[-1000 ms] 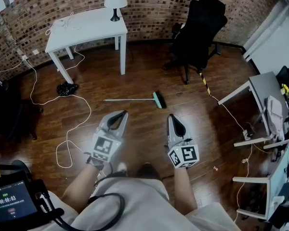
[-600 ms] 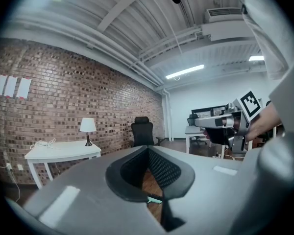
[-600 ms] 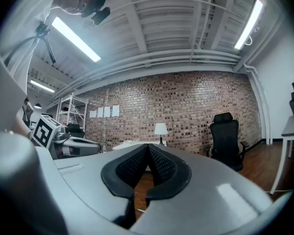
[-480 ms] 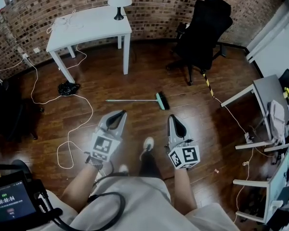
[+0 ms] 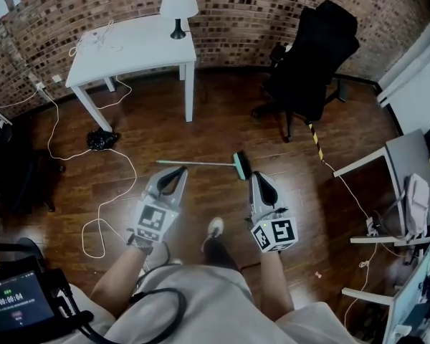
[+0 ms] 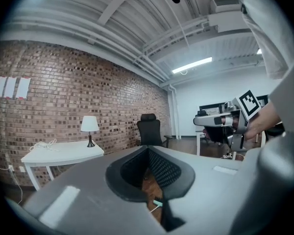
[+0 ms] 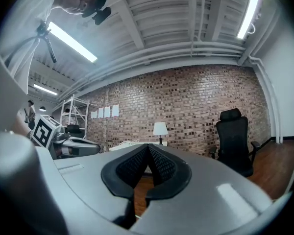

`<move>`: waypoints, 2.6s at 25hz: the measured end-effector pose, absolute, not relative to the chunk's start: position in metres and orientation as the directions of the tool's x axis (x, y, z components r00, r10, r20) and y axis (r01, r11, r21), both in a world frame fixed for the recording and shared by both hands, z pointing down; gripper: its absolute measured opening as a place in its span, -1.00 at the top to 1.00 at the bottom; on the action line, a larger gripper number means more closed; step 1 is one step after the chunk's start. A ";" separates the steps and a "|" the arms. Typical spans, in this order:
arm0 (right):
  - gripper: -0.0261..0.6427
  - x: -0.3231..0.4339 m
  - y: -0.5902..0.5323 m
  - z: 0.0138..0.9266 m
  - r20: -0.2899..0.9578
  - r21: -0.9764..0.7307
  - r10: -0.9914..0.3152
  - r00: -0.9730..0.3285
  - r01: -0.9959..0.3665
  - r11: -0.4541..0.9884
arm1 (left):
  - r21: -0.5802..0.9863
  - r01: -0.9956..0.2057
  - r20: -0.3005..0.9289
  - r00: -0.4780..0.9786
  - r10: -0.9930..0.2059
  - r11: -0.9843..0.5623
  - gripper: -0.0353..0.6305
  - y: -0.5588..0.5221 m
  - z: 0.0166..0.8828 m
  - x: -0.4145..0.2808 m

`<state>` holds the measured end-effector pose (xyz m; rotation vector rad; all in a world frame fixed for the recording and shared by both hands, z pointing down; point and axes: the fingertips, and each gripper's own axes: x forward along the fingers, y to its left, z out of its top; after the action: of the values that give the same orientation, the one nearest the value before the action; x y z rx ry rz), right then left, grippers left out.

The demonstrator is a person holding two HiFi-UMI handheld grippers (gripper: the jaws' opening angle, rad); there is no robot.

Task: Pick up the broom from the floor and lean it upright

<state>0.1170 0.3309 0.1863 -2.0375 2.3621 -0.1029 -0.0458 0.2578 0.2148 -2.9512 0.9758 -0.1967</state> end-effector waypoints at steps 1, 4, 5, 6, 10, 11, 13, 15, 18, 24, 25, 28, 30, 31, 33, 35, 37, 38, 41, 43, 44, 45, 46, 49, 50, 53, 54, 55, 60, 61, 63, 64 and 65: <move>0.89 0.125 0.324 0.187 0.029 -0.065 -0.988 -0.154 -0.986 0.152 | -0.064 -0.598 0.112 0.791 -0.601 -0.799 0.89 0.252 0.215 -0.038; 0.89 0.153 0.304 0.189 0.031 -0.077 -0.986 -0.165 -0.984 0.162 | -0.070 -0.608 0.122 0.782 -0.612 -0.791 0.89 0.233 0.215 -0.011; 0.89 0.165 0.297 0.189 0.029 -0.084 -0.986 -0.165 -0.983 0.163 | -0.073 -0.612 0.124 0.778 -0.616 -0.788 0.89 0.225 0.215 -0.001; 0.89 0.176 0.289 0.190 0.028 -0.088 -0.985 -0.168 -0.982 0.165 | -0.077 -0.616 0.124 0.774 -0.620 -0.784 0.89 0.218 0.213 0.009; 0.89 0.209 0.259 0.193 0.034 -0.081 -0.979 -0.200 -0.977 0.197 | -0.092 -0.638 0.121 0.755 -0.645 -0.764 0.89 0.194 0.210 0.041; 0.89 0.215 0.252 0.194 0.031 -0.082 -0.978 -0.207 -0.976 0.204 | -0.095 -0.642 0.121 0.751 -0.649 -0.761 0.89 0.189 0.210 0.046; 0.89 0.225 0.241 0.195 0.024 -0.083 -0.976 -0.214 -0.974 0.212 | -0.095 -0.645 0.126 0.748 -0.652 -0.758 0.89 0.181 0.211 0.054; 0.89 0.227 0.233 0.197 0.024 -0.086 -0.974 -0.227 -0.971 0.224 | -0.091 -0.648 0.136 0.744 -0.654 -0.756 0.89 0.174 0.215 0.057; 0.89 0.223 0.220 0.198 0.041 -0.086 -0.968 -0.248 -0.966 0.244 | -0.086 -0.650 0.145 0.742 -0.655 -0.755 0.89 0.162 0.219 0.057; 0.89 0.210 0.202 0.202 0.054 -0.090 -0.971 -0.235 -0.969 0.229 | -0.068 -0.642 0.141 0.752 -0.645 -0.764 0.89 0.140 0.223 0.048; 0.89 0.206 0.200 0.202 0.058 -0.085 -0.970 -0.237 -0.969 0.232 | -0.067 -0.635 0.139 0.758 -0.638 -0.769 0.89 0.137 0.223 0.048; 0.89 0.199 0.191 0.204 0.065 -0.078 -0.968 -0.241 -0.969 0.236 | -0.071 -0.620 0.136 0.770 -0.623 -0.782 0.89 0.130 0.223 0.048; 0.89 0.195 0.187 0.207 0.068 -0.085 -0.968 -0.242 -0.968 0.236 | -0.066 -0.619 0.139 0.771 -0.622 -0.782 0.89 0.125 0.226 0.045; 0.89 0.193 0.185 0.208 0.071 -0.086 -0.967 -0.244 -0.967 0.238 | -0.063 -0.621 0.142 0.770 -0.622 -0.782 0.89 0.124 0.228 0.043; 0.89 0.191 0.181 0.211 0.077 -0.084 -0.966 -0.248 -0.967 0.241 | -0.058 -0.624 0.149 0.766 -0.625 -0.779 0.89 0.120 0.233 0.038; 0.89 0.189 0.177 0.216 0.084 -0.084 -0.964 -0.253 -0.966 0.246 | -0.054 -0.631 0.156 0.760 -0.631 -0.774 0.89 0.117 0.238 0.033; 0.89 0.187 0.172 0.220 0.091 -0.087 -0.961 -0.261 -0.963 0.254 | -0.050 -0.639 0.164 0.753 -0.638 -0.767 0.89 0.114 0.243 0.028; 0.89 0.186 0.169 0.222 0.094 -0.088 -0.959 -0.267 -0.962 0.259 | -0.047 -0.643 0.167 0.749 -0.641 -0.764 0.89 0.112 0.245 0.025; 0.89 0.180 0.159 0.228 0.107 -0.084 -0.952 -0.288 -0.956 0.280 | -0.041 -0.655 0.175 0.738 -0.651 -0.754 0.89 0.105 0.251 0.018; 0.89 0.174 0.152 0.231 0.120 -0.078 -0.943 -0.309 -0.950 0.302 | -0.036 -0.667 0.180 0.729 -0.661 -0.745 0.89 0.100 0.253 0.013; 0.89 0.172 0.149 0.233 0.126 -0.075 -0.939 -0.320 -0.947 0.313 | -0.032 -0.673 0.182 0.723 -0.667 -0.739 0.89 0.098 0.255 0.010; 0.89 0.169 0.145 0.235 0.132 -0.073 -0.934 -0.331 -0.943 0.324 | -0.028 -0.680 0.184 0.717 -0.673 -0.733 0.89 0.096 0.256 0.008; 0.89 0.167 0.142 0.237 0.136 -0.071 -0.930 -0.342 -0.939 0.335 | -0.025 -0.687 0.187 0.711 -0.678 -0.726 0.89 0.093 0.258 0.005; 0.89 0.161 0.132 0.249 0.154 -0.071 -0.914 -0.376 -0.927 0.369 | -0.018 -0.706 0.195 0.691 -0.696 -0.707 0.89 0.088 0.267 -0.001; 0.89 0.159 0.128 0.255 0.162 -0.073 -0.907 -0.389 -0.921 0.382 | -0.016 -0.715 0.199 0.683 -0.703 -0.699 0.89 0.087 0.271 -0.003; 0.89 0.151 0.114 0.281 0.189 -0.079 -0.883 -0.429 -0.903 0.422 | -0.009 -0.745 0.214 0.650 -0.729 -0.667 0.89 0.081 0.291 -0.013; 0.89 0.148 0.109 0.290 0.197 -0.080 -0.876 -0.440 -0.898 0.433 | -0.006 -0.754 0.219 0.640 -0.736 -0.657 0.89 0.078 0.299 -0.017; 0.89 0.145 0.104 0.297 0.205 -0.081 -0.869 -0.451 -0.892 0.445 | -0.001 -0.762 0.224 0.630 -0.743 -0.647 0.89 0.076 0.305 -0.021; 0.89 0.128 0.086 0.320 0.234 -0.083 -0.835 -0.498 -0.866 0.493 | 0.014 -0.796 0.246 0.589 -0.770 -0.605 0.89 0.064 0.326 -0.042; 0.89 0.126 0.081 0.328 0.240 -0.082 -0.831 -0.502 -0.863 0.498 | 0.015 -0.800 0.247 0.585 -0.773 -0.600 0.89 0.059 0.333 -0.046; 0.89 0.121 0.073 0.346 0.254 -0.076 -0.823 -0.508 -0.859 0.507 | 0.012 -0.802 0.254 0.580 -0.774 -0.597 0.89 0.050 0.351 -0.054; 0.89 0.119 0.069 0.357 0.261 -0.073 -0.819 -0.511 -0.857 0.511 | 0.008 -0.802 0.259 0.578 -0.774 -0.597 0.89 0.046 0.361 -0.058; 0.89 0.116 0.065 0.367 0.267 -0.069 -0.816 -0.512 -0.855 0.514 | 0.002 -0.801 0.263 0.578 -0.773 -0.598 0.89 0.043 0.371 -0.063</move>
<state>0.1157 0.0652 0.3670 -1.6248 2.9039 -0.3240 -0.0632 0.0426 0.3714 -2.8962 1.4512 -0.3860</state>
